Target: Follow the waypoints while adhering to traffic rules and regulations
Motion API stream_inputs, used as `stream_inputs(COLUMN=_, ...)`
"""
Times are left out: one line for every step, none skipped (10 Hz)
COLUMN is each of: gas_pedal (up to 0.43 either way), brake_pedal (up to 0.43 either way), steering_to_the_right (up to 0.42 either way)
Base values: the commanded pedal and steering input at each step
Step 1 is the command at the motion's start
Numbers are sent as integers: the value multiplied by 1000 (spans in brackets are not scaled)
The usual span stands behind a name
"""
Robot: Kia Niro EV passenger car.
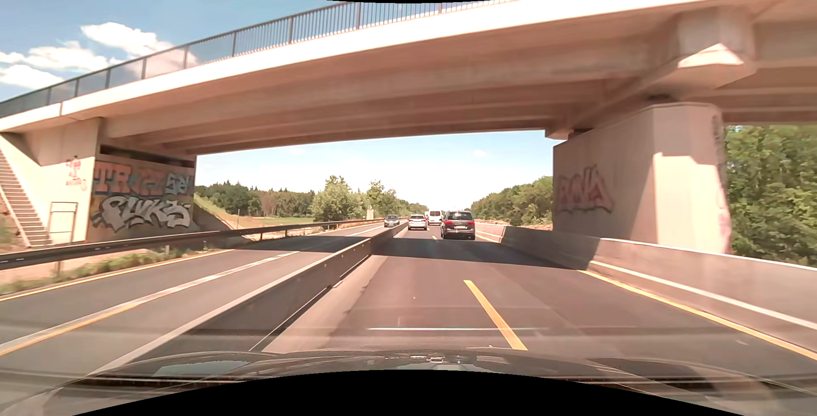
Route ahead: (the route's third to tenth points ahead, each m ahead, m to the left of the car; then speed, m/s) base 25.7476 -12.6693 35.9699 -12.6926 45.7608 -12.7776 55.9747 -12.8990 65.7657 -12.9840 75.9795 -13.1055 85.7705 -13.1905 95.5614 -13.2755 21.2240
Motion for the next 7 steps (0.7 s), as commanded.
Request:
stream_inputs(gas_pedal=67, brake_pedal=0, steering_to_the_right=2)
stream_inputs(gas_pedal=67, brake_pedal=0, steering_to_the_right=2)
stream_inputs(gas_pedal=67, brake_pedal=0, steering_to_the_right=2)
stream_inputs(gas_pedal=67, brake_pedal=0, steering_to_the_right=1)
stream_inputs(gas_pedal=67, brake_pedal=0, steering_to_the_right=1)
stream_inputs(gas_pedal=67, brake_pedal=0, steering_to_the_right=0)
stream_inputs(gas_pedal=67, brake_pedal=0, steering_to_the_right=0)
